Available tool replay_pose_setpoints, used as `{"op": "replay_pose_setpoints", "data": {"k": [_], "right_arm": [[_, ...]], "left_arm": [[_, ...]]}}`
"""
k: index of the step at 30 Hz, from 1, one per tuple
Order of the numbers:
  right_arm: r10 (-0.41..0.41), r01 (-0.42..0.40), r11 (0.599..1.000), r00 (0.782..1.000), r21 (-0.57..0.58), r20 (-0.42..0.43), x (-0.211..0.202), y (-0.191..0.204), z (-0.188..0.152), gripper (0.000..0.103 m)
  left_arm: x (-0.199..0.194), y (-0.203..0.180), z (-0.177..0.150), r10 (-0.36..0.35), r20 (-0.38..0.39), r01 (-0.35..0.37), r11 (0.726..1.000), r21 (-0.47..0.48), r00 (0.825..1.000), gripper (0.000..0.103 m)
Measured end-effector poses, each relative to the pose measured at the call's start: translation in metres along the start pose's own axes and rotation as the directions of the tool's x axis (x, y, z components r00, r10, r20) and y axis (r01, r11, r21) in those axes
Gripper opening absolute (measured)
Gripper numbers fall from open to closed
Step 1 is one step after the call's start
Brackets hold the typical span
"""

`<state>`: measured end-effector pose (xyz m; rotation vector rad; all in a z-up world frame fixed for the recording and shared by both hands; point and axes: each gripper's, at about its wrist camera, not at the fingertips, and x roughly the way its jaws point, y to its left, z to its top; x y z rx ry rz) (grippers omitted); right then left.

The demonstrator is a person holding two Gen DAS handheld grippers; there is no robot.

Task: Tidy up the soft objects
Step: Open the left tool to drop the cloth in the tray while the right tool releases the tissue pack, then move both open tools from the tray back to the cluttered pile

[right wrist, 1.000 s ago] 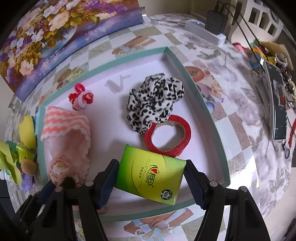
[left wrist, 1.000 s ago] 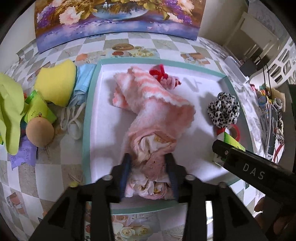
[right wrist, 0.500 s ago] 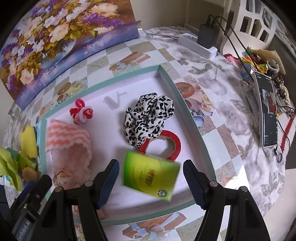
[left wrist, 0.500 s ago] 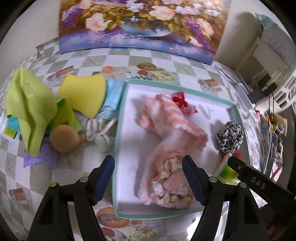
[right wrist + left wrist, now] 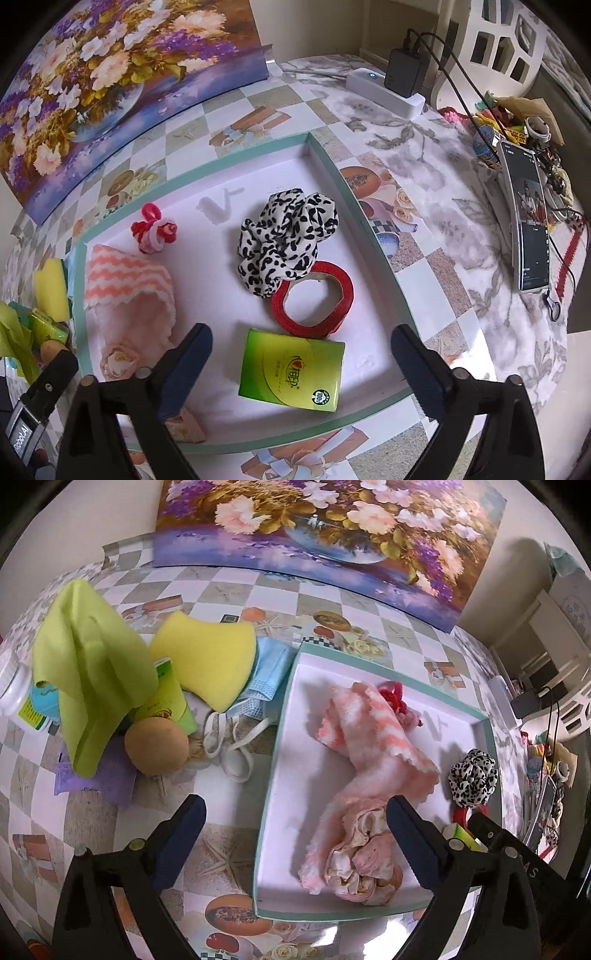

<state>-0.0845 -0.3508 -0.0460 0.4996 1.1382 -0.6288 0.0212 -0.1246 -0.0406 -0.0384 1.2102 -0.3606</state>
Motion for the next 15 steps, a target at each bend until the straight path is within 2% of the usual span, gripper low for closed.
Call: {"op": "replay_pose_setpoints", "data": {"k": [6,11,15], "right_arm": [[0.005,-0.005,1.0,1.0,-0.006,0.008,-0.002,0.002,0.0,0.1],[0.024,-0.022,0.999,0.998,-0.033,0.053,-0.016,0.009,0.0,0.1],[0.034,-0.028,0.997,0.997,-0.078,0.076,-0.024,0.022,-0.002,0.1]], "left_arm": [[-0.005,0.0,0.001,0.008,0.003,-0.008,1.0,0.006,1.0,0.098],[-0.015,0.002,0.002,0.049,0.007,-0.05,0.998,0.026,0.999,0.098],[-0.026,0.012,0.005,0.06,0.024,-0.06,0.998,-0.005,0.998,0.098]]}}
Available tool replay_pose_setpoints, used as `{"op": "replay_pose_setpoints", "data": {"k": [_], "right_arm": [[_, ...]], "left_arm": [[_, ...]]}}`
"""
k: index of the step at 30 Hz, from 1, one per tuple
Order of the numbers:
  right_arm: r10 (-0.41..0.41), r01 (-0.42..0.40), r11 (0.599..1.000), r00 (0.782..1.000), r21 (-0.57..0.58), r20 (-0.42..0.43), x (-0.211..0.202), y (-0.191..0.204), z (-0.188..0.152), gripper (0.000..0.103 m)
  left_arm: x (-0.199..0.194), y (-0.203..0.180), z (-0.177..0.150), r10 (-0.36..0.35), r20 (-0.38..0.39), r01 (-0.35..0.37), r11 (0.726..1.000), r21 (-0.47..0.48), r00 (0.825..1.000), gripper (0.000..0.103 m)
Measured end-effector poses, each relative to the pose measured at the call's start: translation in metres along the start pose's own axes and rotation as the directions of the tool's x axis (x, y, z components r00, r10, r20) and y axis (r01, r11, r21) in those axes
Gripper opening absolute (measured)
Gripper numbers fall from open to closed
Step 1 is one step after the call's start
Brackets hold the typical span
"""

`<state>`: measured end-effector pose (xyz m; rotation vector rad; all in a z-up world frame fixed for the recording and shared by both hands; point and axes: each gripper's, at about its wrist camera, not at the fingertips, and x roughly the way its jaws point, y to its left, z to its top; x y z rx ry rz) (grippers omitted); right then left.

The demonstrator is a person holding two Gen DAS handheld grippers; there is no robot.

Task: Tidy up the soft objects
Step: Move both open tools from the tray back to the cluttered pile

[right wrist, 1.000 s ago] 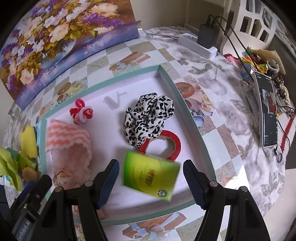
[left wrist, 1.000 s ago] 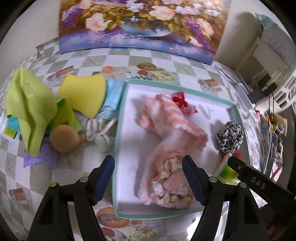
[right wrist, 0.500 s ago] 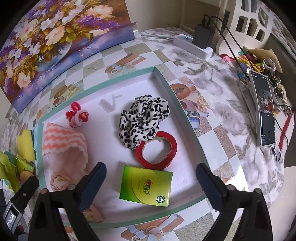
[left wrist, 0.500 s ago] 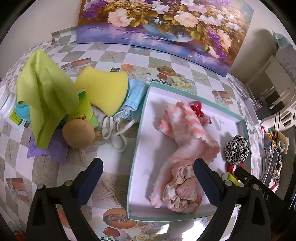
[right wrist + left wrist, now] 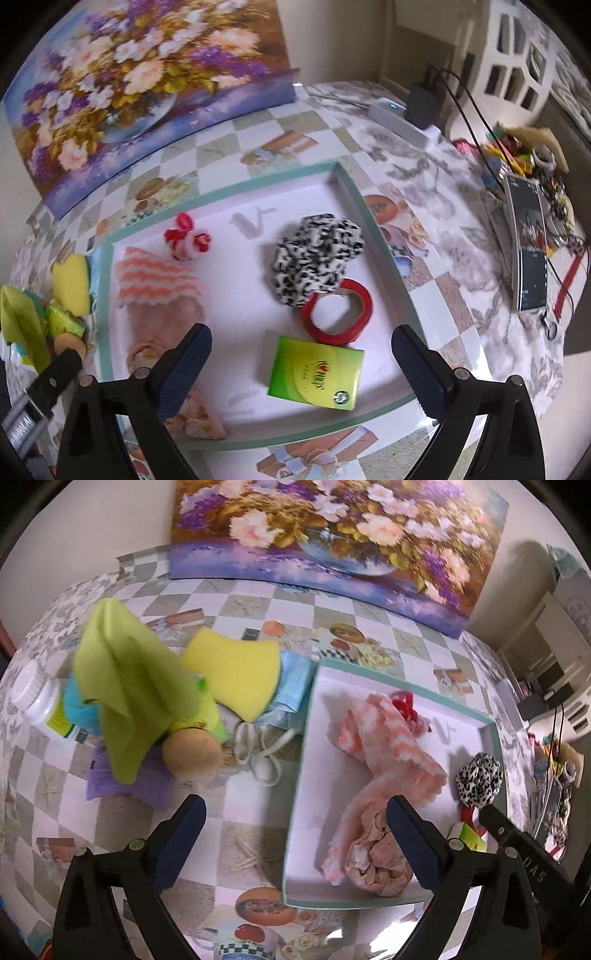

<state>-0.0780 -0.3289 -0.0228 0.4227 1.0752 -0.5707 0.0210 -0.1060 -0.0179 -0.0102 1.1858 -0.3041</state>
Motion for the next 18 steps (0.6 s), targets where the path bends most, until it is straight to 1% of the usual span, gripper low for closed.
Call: {"op": "replay_pose_setpoints", "data": {"k": [6,12,18], "right_arm": [[0.013,-0.012,0.997,1.0,-0.07,0.025,-0.009,0.024,-0.007,0.1],[0.06,-0.058,0.988,0.998,-0.146,0.015,-0.014,0.053,-0.018,0.1],[0.098,-0.095,0.97,0.995,-0.223,0.003,-0.019,0.082,-0.03,0.1]], "left_arm": [[-0.015,0.029,-0.001,0.074,-0.007,-0.075,0.996,-0.056,0.997,0.098],[-0.029,0.066,0.0,0.105,0.009,-0.103,0.982,-0.16,0.994,0.098],[-0.042,0.093,0.006,0.188,0.039,-0.178,0.966,-0.186,0.981,0.098]]}}
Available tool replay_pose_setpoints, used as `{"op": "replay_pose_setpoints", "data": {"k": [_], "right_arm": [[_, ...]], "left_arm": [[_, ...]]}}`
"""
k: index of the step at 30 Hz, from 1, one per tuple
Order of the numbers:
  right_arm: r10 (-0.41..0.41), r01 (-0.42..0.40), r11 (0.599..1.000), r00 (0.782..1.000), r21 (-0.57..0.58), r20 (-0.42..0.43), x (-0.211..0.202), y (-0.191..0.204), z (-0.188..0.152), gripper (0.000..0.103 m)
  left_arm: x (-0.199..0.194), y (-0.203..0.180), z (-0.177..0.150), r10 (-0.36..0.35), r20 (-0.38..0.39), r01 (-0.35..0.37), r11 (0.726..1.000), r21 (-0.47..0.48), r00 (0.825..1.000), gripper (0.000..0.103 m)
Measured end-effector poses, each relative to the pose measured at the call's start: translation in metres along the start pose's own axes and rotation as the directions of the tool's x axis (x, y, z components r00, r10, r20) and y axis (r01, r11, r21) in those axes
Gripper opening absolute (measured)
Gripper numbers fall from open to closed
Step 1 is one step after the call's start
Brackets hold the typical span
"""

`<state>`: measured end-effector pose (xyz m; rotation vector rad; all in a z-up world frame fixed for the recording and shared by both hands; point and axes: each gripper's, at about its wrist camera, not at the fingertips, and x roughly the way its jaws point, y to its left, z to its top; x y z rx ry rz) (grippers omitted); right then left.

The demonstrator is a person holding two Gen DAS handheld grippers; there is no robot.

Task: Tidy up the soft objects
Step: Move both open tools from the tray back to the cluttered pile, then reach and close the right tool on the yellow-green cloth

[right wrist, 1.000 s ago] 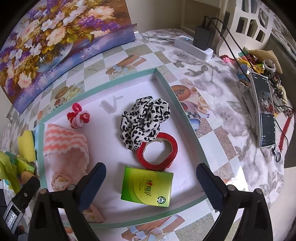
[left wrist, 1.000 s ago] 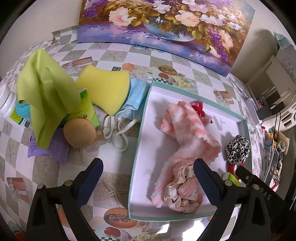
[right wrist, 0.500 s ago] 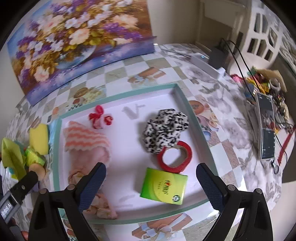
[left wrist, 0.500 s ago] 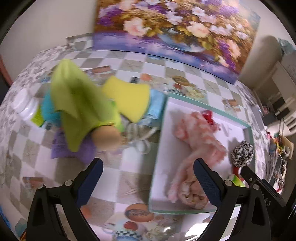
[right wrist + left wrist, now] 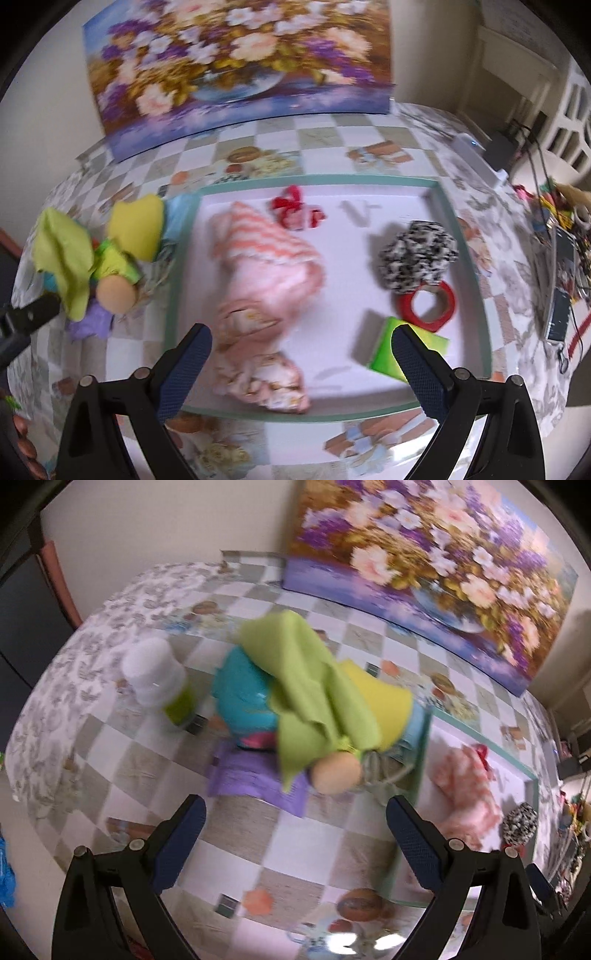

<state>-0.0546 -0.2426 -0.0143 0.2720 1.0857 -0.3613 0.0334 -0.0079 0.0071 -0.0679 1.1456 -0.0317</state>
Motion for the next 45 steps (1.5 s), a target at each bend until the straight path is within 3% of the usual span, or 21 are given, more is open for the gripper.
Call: {"op": "replay_pose_setpoints", "data": {"k": [5,19,25,34,38,41,45], "right_arm": [[0.016,-0.015,0.998,1.0,-0.06,0.013,-0.002,0.023,-0.003,0.1],[0.088,-0.089,0.988,0.996,-0.129,-0.019,0.005,0.064,-0.001,0.1],[0.132,-0.135,0.977,0.991,-0.168,-0.029,0.001,0.091,0.014,0.1],[0.243,-0.239,0.957,0.97,-0.165,0.004,-0.007,0.126,0.056,0.1],[0.294,-0.29,0.942,0.956,-0.17,-0.003,-0.002,0.141,0.066,0.1],[0.304,-0.3,0.932,0.953,-0.203,-0.011,0.006,0.157,0.067,0.1],[0.331,-0.329,0.912,0.943,-0.244,-0.036,0.018,0.18,0.063,0.1]], "left_arm": [[-0.002,0.019,0.007,0.036,0.019,-0.035,0.999,-0.025,0.999,0.098],[0.01,0.067,0.021,0.014,-0.01,-0.016,0.984,-0.176,1.0,0.098],[0.017,0.071,0.028,0.012,-0.07,-0.026,0.98,-0.196,0.997,0.098],[0.007,0.074,0.074,0.053,-0.024,-0.056,0.978,-0.2,0.998,0.098],[0.023,0.084,0.076,0.068,-0.029,-0.073,0.97,-0.231,0.997,0.098],[0.033,0.102,0.078,0.033,-0.052,-0.046,0.956,-0.291,0.998,0.098],[0.036,0.121,0.074,0.062,-0.058,-0.077,0.941,-0.33,0.996,0.098]]}}
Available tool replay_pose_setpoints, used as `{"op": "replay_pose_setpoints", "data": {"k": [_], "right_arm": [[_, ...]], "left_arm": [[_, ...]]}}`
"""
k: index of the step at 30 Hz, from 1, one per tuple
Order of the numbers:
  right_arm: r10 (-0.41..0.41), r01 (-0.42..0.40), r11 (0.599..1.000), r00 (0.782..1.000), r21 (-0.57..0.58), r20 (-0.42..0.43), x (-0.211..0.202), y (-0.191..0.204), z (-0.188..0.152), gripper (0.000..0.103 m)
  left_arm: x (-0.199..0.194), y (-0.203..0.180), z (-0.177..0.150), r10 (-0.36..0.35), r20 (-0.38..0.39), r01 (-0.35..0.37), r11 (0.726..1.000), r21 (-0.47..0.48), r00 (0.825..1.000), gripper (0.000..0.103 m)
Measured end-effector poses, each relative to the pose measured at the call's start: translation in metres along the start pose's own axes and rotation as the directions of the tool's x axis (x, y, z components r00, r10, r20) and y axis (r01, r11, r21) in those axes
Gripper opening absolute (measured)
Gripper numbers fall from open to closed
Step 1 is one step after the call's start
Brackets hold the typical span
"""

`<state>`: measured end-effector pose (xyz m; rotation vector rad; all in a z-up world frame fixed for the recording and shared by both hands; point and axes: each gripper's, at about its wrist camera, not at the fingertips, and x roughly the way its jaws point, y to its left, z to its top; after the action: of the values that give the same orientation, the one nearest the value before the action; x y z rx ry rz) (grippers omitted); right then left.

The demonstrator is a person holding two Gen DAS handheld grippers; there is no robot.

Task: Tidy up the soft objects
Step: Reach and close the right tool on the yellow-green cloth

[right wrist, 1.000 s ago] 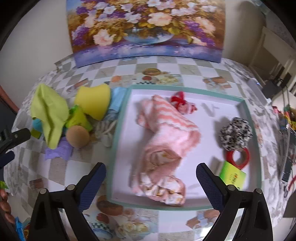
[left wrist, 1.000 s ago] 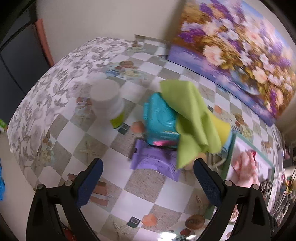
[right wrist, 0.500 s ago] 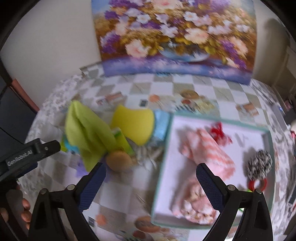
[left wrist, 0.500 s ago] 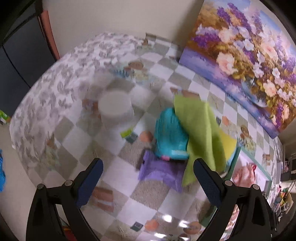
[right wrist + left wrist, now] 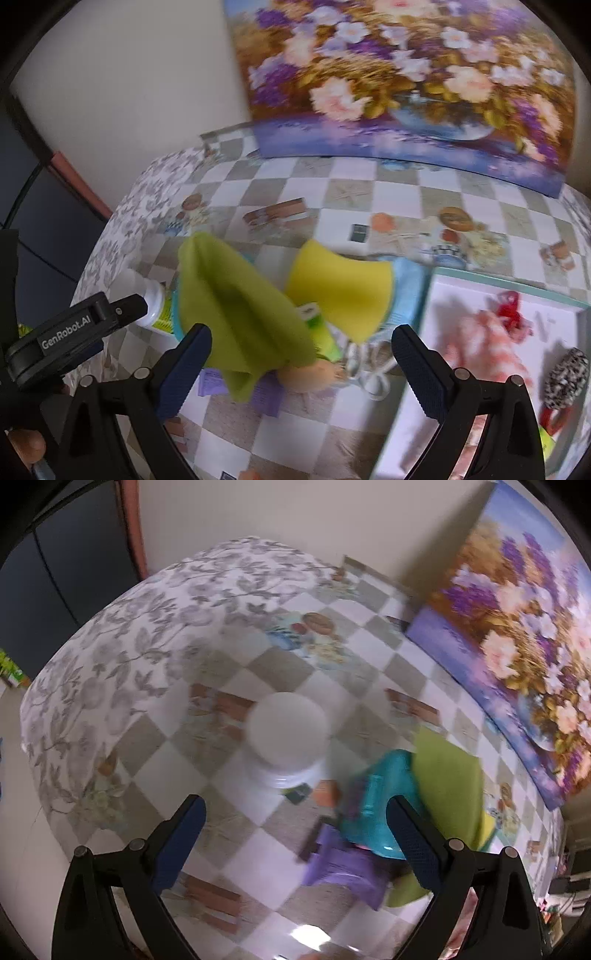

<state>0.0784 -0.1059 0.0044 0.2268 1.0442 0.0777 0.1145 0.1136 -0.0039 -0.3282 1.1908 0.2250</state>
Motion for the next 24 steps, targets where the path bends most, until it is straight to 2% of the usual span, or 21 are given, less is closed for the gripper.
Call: {"op": "replay_pose_setpoints", "data": {"k": [5,11,16,21,22,24], "right_arm": [[0.037,-0.037,0.999,0.999,-0.038,0.016,0.008,0.018,-0.002,0.1],[0.067,-0.066,0.997,0.997,-0.041,0.029,0.018,0.026,-0.002,0.097],[0.073,-0.072,0.997,0.997,-0.037,0.015,0.026,0.025,-0.004,0.076],[0.101,-0.101,0.995,0.995,-0.027,0.011,0.026,0.021,-0.007,0.048],[0.105,-0.105,0.994,0.994,-0.025,0.011,0.026,0.021,-0.007,0.046],[0.117,-0.117,0.993,0.993,-0.021,0.012,0.024,0.02,-0.007,0.036]], "left_arm": [[0.015,0.013,-0.003,-0.02,-0.05,0.018,0.999,-0.044,0.999,0.098],[0.023,0.016,-0.004,-0.059,-0.072,0.053,0.995,-0.079,0.996,0.098],[0.023,0.022,-0.004,-0.073,-0.066,0.065,0.991,-0.114,0.995,0.098],[0.022,0.025,-0.004,-0.089,-0.067,0.08,0.988,-0.131,0.994,0.098],[0.022,0.025,-0.004,-0.094,-0.068,0.084,0.988,-0.131,0.993,0.098],[0.022,0.024,-0.003,-0.102,-0.069,0.092,0.987,-0.131,0.992,0.098]]}}
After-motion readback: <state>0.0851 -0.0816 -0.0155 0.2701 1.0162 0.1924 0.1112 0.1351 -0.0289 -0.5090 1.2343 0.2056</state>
